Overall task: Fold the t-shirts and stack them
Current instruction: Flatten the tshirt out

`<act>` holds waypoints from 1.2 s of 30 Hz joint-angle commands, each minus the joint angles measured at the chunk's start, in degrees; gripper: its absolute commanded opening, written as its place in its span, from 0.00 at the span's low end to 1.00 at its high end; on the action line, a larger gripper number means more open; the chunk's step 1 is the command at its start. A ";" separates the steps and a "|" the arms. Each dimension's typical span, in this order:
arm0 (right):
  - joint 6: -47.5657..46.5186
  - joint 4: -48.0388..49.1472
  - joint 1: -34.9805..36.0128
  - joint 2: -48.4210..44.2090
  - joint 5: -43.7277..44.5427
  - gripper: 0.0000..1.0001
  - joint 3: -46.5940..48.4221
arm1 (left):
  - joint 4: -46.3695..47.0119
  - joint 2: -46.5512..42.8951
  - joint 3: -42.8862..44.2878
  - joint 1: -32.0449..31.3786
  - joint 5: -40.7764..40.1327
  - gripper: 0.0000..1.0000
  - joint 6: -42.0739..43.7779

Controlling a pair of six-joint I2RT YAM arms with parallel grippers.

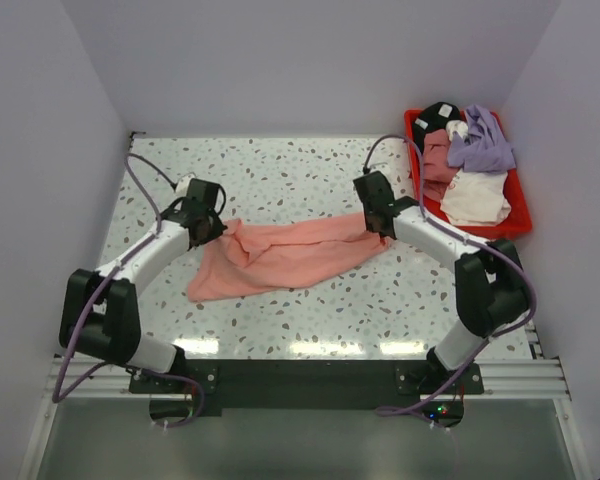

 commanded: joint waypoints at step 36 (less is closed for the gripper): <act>-3.06 -8.07 -0.05 -44.55 -6.81 0.01 18.78 | 2.16 -32.65 30.14 0.28 -9.45 0.00 5.53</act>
